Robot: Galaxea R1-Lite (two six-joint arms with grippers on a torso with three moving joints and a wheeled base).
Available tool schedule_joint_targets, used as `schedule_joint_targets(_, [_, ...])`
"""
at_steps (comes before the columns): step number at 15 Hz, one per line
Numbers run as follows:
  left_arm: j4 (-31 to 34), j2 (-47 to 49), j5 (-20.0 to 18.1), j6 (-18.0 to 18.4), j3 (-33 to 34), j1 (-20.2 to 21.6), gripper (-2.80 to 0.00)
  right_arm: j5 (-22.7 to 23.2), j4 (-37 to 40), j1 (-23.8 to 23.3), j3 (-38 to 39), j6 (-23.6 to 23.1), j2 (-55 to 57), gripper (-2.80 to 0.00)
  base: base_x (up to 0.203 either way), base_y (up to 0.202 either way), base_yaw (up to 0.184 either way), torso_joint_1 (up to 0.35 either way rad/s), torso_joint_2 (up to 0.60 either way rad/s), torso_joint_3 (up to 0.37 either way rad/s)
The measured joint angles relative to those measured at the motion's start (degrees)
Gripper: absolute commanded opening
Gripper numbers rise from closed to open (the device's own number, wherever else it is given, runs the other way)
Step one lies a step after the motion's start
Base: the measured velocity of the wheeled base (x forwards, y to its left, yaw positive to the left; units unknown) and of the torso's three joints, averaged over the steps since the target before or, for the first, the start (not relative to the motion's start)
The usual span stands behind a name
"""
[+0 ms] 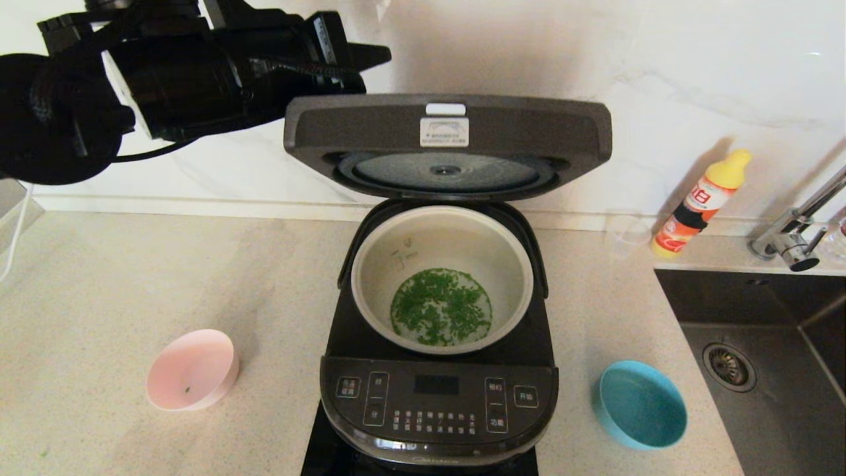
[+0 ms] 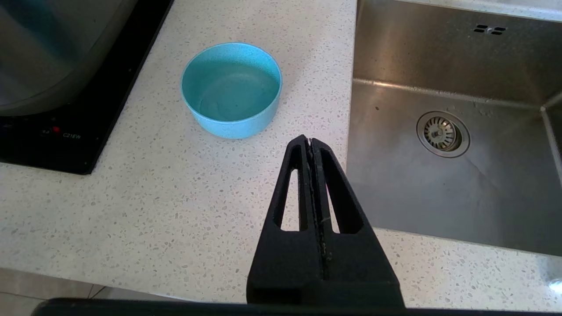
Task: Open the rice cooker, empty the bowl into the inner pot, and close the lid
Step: Close the rice cooker
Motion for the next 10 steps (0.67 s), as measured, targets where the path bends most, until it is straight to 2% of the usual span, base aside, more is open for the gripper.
schedule_joint_targets(3, [-0.76, -4.43, -1.76, 4.08, 11.26, -0.38, -2.80, -0.01, -0.01, 0.00, 0.00, 0.00, 0.00, -2.80, 0.000, 0.000, 0.000, 0.000, 0.00, 0.000])
schedule_joint_targets(5, [-3.53, -6.86, -2.05, 7.01, 18.99, -0.77, -2.80, -0.01, 0.01, 0.00, 0.00, 0.05, 0.00, -2.80, 0.000, 0.000, 0.000, 0.000, 0.00, 0.000])
schedule_joint_targets(8, [-10.23, -10.03, -2.62, 9.13, 30.73, -1.28, -2.80, -0.01, 0.01, 0.00, 0.00, 0.02, 0.00, -2.80, 0.000, 0.000, 0.000, 0.000, 0.00, 0.000])
schedule_joint_targets(10, [-12.28, -12.10, -3.27, 10.40, 38.40, -1.55, -2.80, -0.01, 0.01, 0.00, 0.00, 0.00, 0.00, -2.80, 0.000, 0.000, 0.000, 0.000, 0.00, 0.000])
